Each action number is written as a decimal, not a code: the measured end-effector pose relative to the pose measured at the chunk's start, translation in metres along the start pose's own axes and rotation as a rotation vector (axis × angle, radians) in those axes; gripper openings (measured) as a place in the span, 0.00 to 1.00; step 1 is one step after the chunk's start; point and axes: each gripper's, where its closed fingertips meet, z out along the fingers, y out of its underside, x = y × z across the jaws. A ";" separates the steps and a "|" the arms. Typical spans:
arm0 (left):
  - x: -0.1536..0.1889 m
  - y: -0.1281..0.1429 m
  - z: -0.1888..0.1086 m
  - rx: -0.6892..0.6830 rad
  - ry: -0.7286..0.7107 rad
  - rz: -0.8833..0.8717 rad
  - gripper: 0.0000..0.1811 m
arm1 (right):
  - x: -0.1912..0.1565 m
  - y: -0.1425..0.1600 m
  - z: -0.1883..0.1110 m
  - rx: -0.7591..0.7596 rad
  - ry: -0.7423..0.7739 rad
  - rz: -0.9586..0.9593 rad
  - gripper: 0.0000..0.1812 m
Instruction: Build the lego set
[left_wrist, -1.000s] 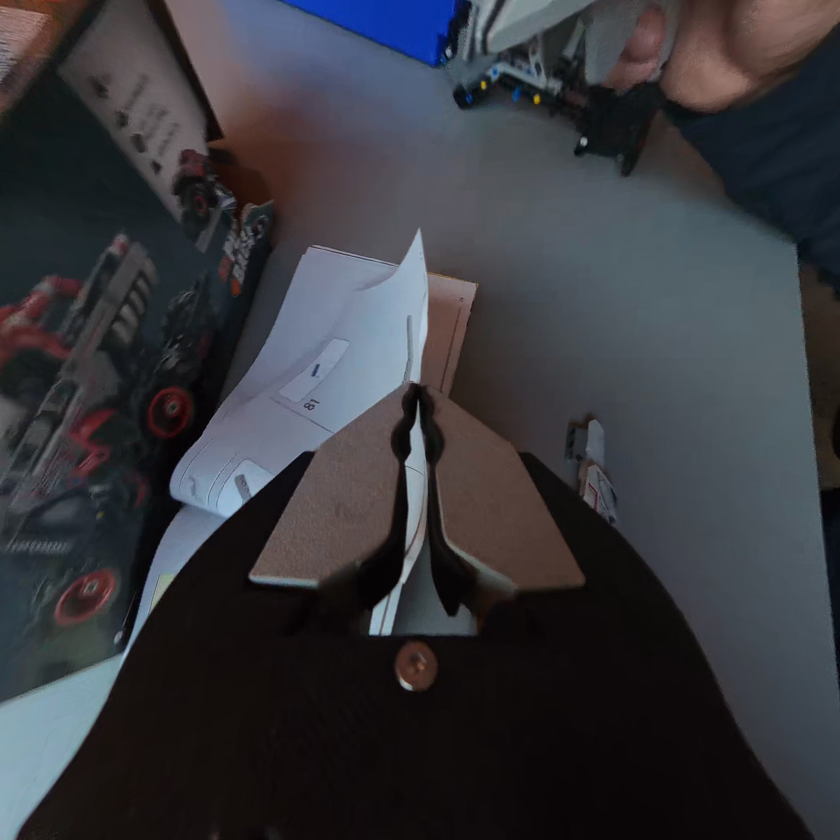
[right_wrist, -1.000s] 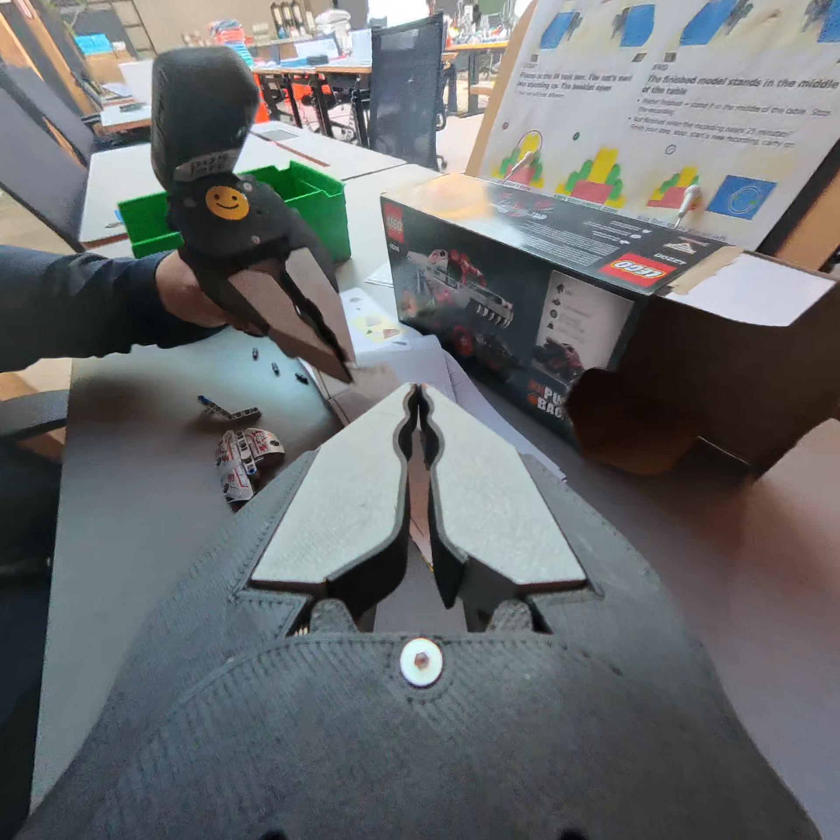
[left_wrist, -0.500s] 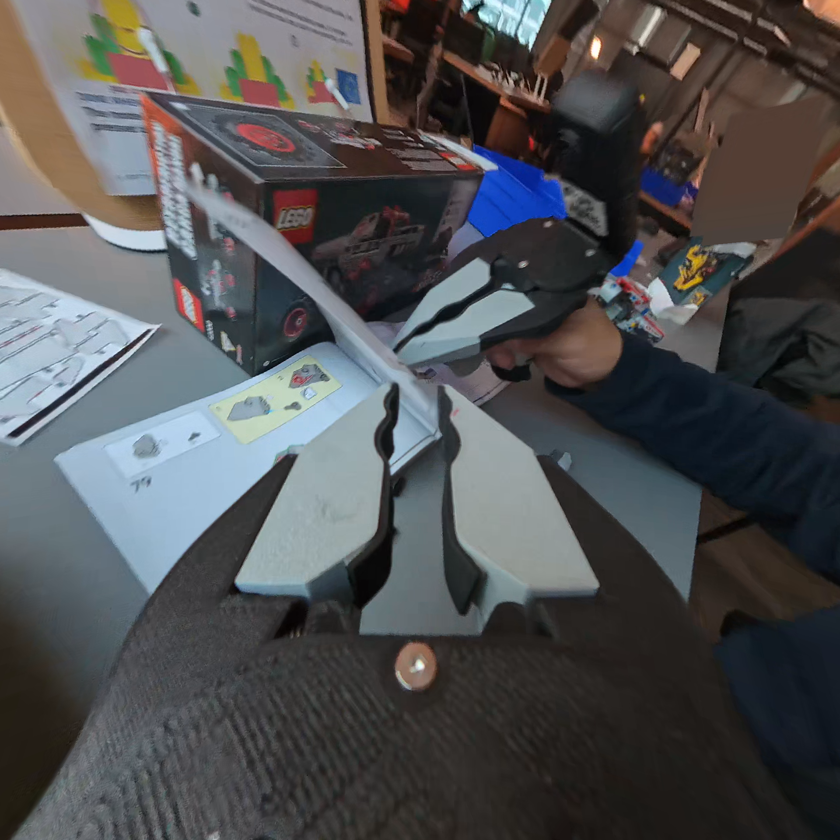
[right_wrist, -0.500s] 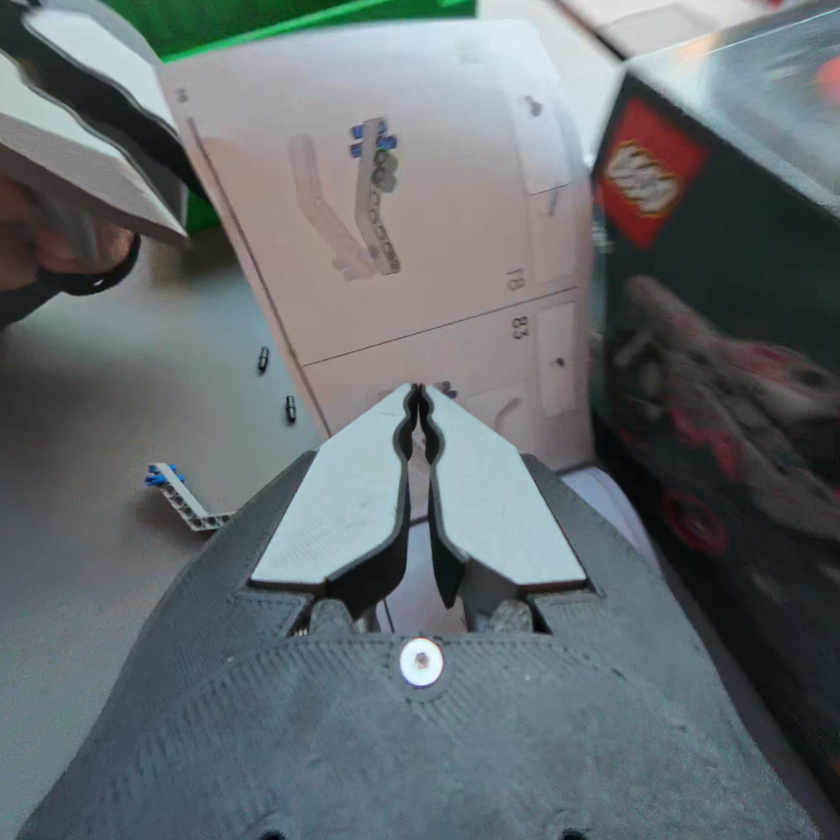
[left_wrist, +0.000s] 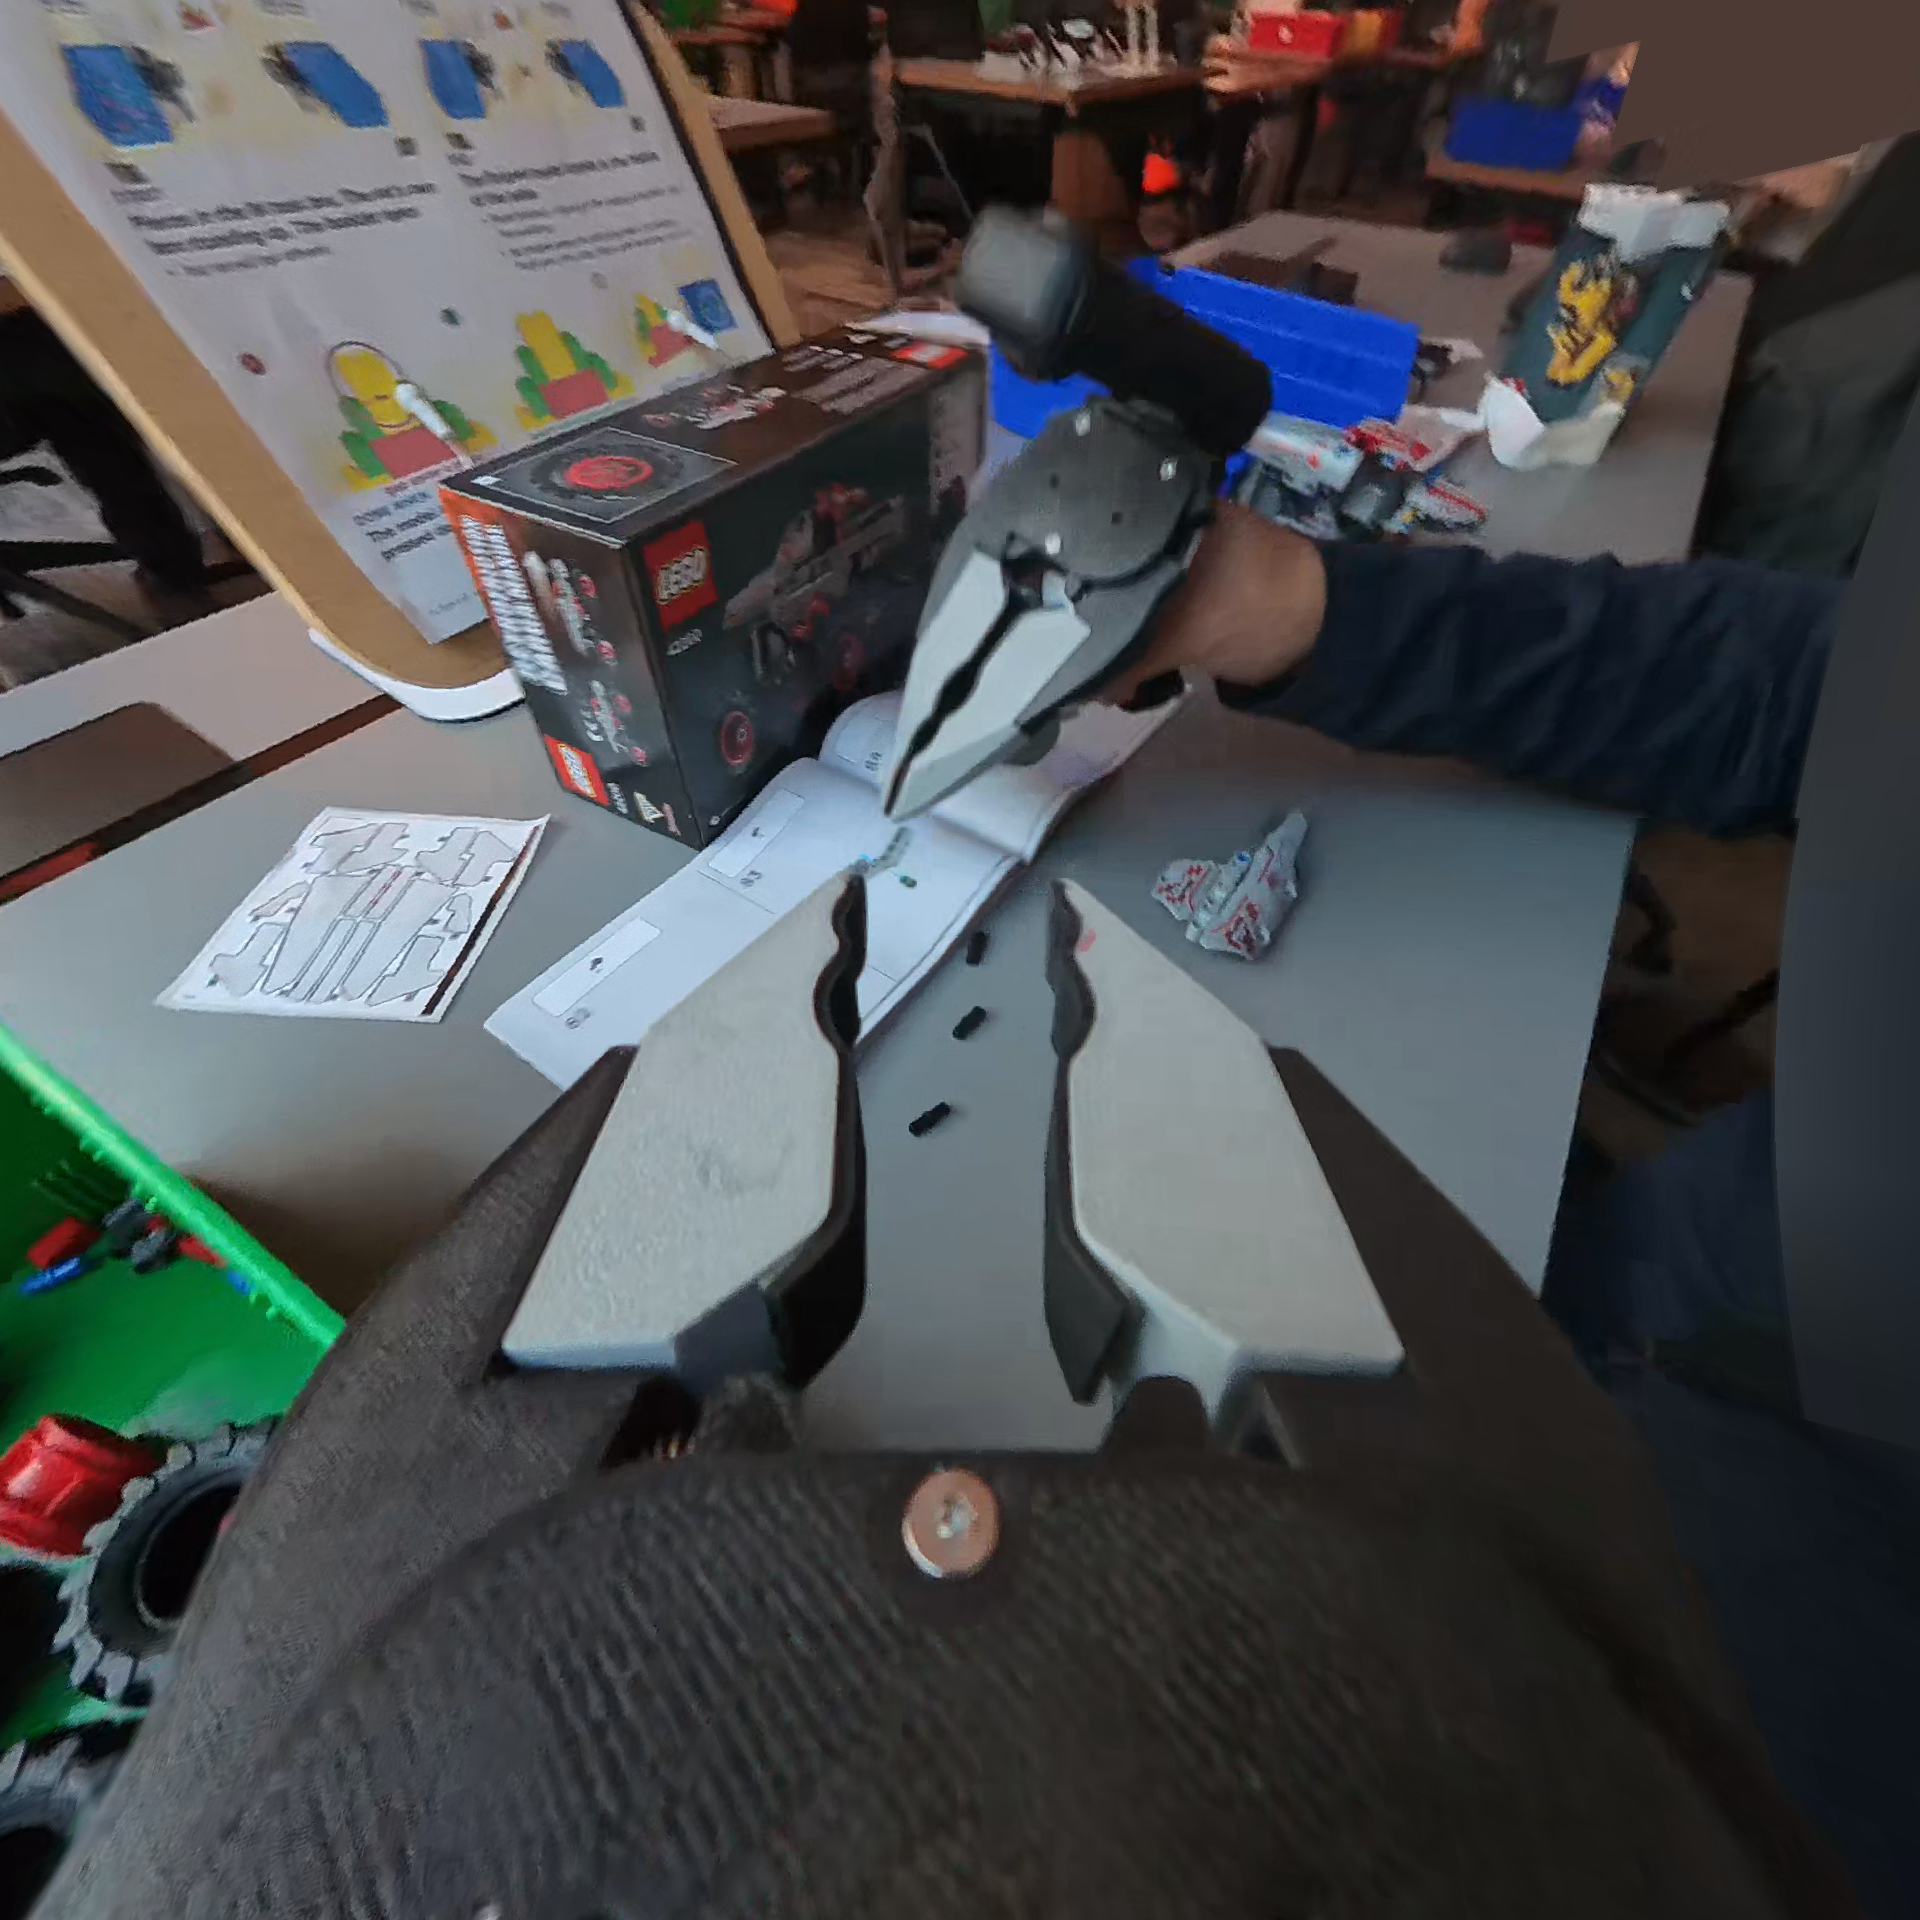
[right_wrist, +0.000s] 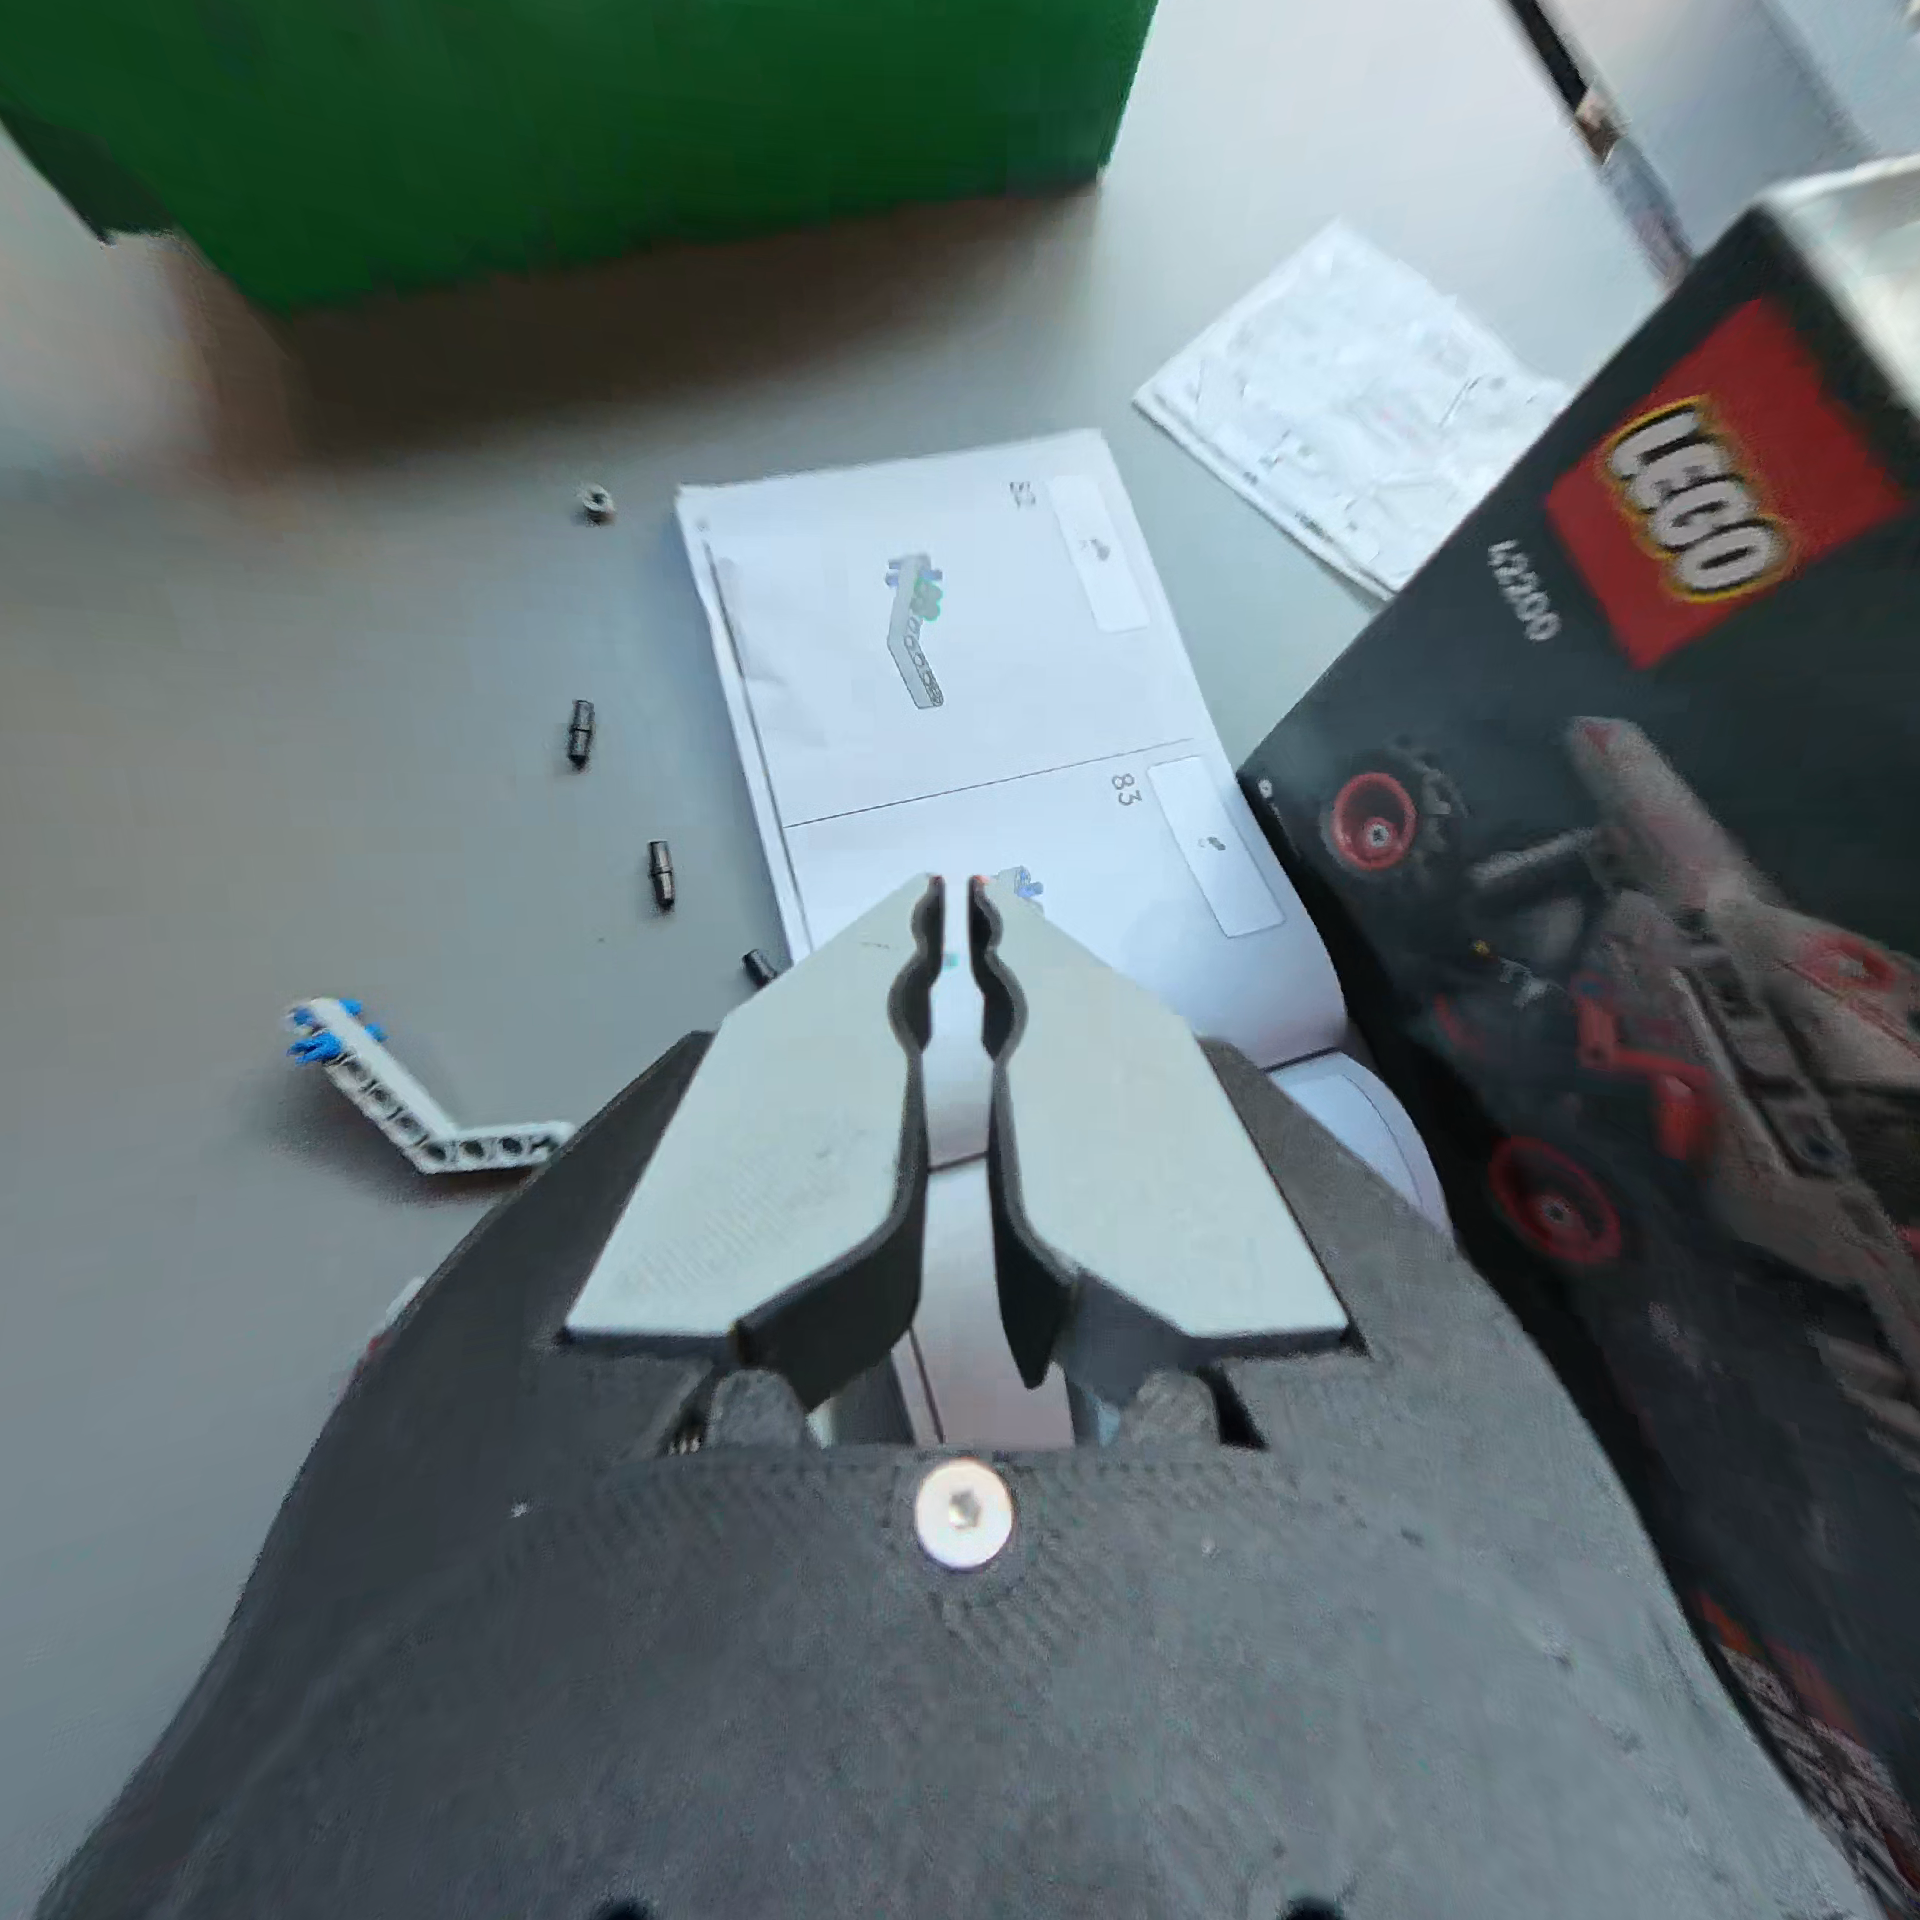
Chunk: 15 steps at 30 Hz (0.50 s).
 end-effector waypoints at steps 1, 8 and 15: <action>0.009 0.004 0.002 -0.027 0.061 0.034 0.17 | -0.002 -0.002 -0.013 0.048 0.011 -0.019 0.03; 0.065 0.055 0.031 -0.125 0.280 0.332 0.11 | 0.003 0.031 -0.066 0.209 0.151 -0.105 0.16; 0.104 0.083 0.046 -0.141 0.462 0.303 0.14 | 0.012 0.038 -0.069 0.283 0.142 -0.081 0.17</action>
